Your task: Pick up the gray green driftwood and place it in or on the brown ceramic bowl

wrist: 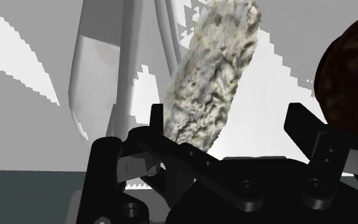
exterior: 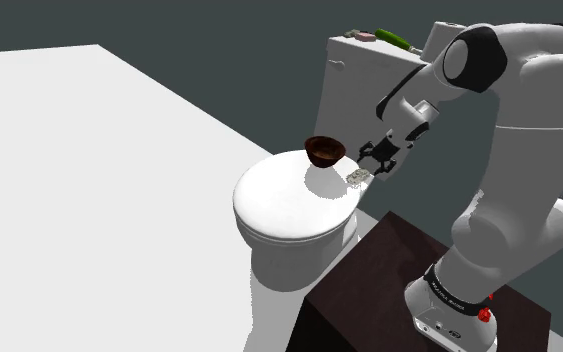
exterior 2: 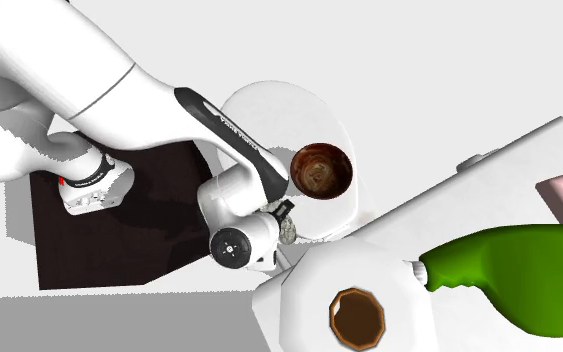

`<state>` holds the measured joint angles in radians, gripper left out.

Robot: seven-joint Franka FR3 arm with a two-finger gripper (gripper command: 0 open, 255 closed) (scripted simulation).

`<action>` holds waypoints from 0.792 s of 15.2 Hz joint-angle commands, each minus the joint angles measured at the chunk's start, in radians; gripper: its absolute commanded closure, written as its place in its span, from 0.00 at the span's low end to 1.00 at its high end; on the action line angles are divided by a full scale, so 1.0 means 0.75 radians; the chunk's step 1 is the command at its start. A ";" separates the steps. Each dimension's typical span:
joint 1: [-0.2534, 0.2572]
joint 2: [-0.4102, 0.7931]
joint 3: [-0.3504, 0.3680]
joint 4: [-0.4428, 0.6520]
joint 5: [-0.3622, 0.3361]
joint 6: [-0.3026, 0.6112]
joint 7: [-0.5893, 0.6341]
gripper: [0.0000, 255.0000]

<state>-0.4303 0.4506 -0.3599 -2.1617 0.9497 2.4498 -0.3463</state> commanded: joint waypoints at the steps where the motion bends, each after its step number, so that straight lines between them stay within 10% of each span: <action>1: -0.007 0.035 0.017 0.015 0.034 0.014 -0.018 0.00; 12: -0.016 0.109 0.058 0.046 0.099 0.050 -0.056 0.00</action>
<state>-0.4419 0.5320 -0.3166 -2.1270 1.0236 2.4870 -0.3884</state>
